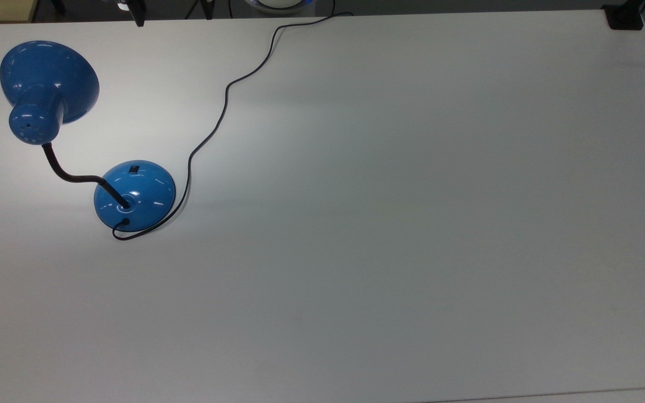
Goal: Turn off the lamp
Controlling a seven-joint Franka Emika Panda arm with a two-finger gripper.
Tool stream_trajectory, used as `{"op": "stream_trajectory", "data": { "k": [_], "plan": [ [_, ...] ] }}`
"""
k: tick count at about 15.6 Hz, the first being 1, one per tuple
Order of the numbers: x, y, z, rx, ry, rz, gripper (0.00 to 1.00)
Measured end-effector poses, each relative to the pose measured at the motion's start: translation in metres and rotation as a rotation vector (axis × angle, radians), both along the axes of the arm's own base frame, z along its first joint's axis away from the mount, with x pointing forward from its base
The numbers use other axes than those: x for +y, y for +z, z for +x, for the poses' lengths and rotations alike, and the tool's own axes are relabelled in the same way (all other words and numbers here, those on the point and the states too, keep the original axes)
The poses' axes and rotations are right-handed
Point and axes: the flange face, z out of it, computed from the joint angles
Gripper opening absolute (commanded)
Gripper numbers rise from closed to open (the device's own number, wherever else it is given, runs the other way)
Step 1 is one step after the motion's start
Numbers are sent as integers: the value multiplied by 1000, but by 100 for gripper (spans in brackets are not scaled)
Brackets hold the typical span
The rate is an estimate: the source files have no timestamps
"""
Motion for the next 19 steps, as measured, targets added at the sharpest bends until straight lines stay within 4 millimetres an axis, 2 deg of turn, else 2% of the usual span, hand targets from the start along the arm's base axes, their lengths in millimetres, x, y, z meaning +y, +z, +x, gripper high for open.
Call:
{"op": "stream_trajectory", "data": {
  "k": [8, 10, 14, 16, 17, 18, 19],
  "plan": [
    [-1, 0, 0, 2, 3, -1, 100],
    [-4, -2, -2, 13, 47, -31, 100],
    [-26, -18, -11, 89, 266, -124, 100],
    [-38, -31, -14, 126, 306, -154, 99],
    [-45, -40, -13, 127, 302, -162, 92],
    [-54, -49, -11, 105, 292, -174, 79],
    [-64, -60, -10, 73, 281, -188, 63]
  ]
}}
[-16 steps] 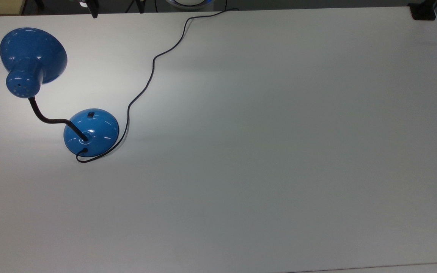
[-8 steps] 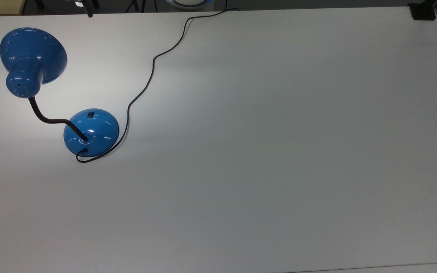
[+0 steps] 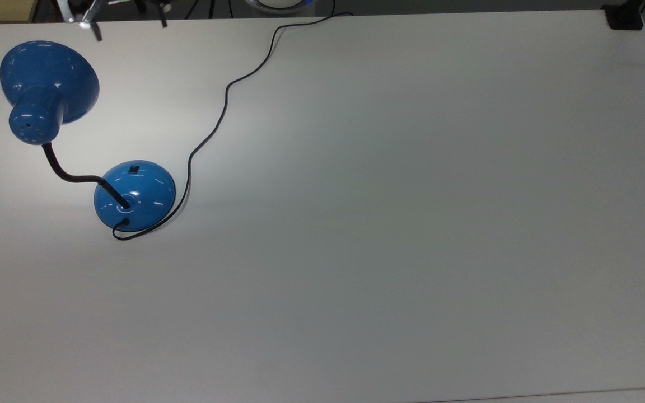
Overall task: Turn off the lamp
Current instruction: 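Move the gripper down toward the switch on the blue lamp base, then press the switch on the lamp base with the gripper fingertips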
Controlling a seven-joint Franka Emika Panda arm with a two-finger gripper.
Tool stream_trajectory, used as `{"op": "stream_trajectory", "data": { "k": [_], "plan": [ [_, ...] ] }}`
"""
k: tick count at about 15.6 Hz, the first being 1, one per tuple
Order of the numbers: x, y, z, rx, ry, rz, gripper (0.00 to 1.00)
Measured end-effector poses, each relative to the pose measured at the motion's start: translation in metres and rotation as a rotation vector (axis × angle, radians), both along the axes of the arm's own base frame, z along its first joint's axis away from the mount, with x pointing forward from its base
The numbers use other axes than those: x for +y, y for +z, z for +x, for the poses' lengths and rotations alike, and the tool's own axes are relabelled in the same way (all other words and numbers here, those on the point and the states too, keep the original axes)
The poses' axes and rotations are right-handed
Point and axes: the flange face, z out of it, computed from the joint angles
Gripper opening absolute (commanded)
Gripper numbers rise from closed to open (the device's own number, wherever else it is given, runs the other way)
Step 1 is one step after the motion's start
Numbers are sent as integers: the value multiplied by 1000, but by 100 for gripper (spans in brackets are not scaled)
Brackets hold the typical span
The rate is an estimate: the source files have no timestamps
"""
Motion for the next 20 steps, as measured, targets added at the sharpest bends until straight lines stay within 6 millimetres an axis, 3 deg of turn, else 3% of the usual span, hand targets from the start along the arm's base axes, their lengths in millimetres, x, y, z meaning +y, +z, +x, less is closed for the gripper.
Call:
{"op": "stream_trajectory", "data": {
  "k": [3, 7, 15, 20],
  "plan": [
    [-27, -44, 0, -63, -32, -21, 2],
    [-47, -90, 2, -95, -79, -2, 0],
    [-57, -163, 13, -193, -166, 52, 0],
    [-61, -194, 20, -221, -192, 50, 0]
  ]
}}
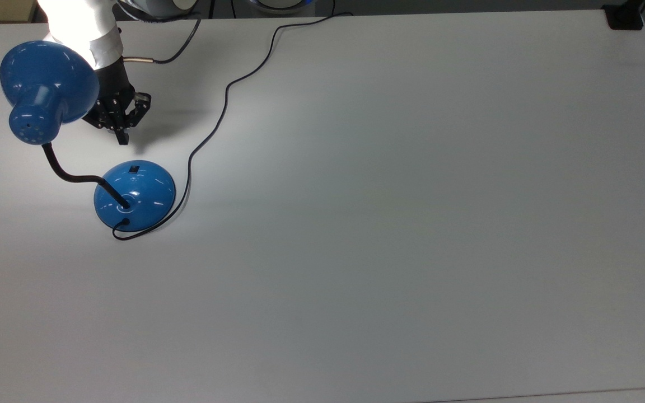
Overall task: Turn off the lamp
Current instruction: 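Press the switch on the lamp base with the gripper fingertips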
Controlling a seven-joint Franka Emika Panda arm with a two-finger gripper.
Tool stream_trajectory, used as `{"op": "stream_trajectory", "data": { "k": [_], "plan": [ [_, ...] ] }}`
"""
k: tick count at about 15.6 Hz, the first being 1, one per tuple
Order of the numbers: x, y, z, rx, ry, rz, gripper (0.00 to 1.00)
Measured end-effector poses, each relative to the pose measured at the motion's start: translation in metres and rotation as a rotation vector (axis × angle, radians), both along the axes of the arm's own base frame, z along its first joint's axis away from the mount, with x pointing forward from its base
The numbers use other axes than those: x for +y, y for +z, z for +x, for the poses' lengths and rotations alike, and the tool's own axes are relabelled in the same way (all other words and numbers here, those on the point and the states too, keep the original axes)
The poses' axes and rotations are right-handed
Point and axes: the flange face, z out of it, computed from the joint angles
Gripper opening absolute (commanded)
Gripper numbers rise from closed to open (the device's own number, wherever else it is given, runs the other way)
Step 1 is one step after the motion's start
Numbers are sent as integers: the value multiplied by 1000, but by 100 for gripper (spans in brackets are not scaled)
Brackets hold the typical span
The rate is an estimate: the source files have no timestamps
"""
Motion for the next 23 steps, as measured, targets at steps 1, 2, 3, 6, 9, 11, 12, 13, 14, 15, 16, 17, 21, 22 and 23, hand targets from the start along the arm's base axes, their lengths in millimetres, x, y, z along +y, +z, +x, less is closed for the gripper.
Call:
{"op": "stream_trajectory", "data": {
  "k": [1, 2, 3, 6, 9, 11, 12, 13, 14, 15, 16, 17, 21, 22, 23],
  "plan": [
    [-1, -4, 2, -11, -11, 4, 0],
    [-2, -8, 3, -20, -21, 8, 0],
    [-2, -12, 4, -26, -29, 11, 0],
    [-2, -21, 6, -25, -33, 14, 0],
    [0, -28, 7, -22, -39, 24, 0],
    [1, -32, 8, -29, -61, 49, 0],
    [2, -32, 9, -34, -67, 55, 0],
    [2, -31, 10, -42, -71, 56, 0],
    [2, -29, 11, -52, -74, 55, 0],
    [4, -29, 12, -60, -75, 57, 0],
    [6, -28, 13, -65, -76, 60, 0],
    [7, -28, 14, -68, -76, 63, 0],
    [9, -31, 14, -63, -75, 65, 0],
    [9, -33, 14, -61, -75, 65, 0],
    [8, -33, 14, -61, -75, 65, 0]
  ]
}}
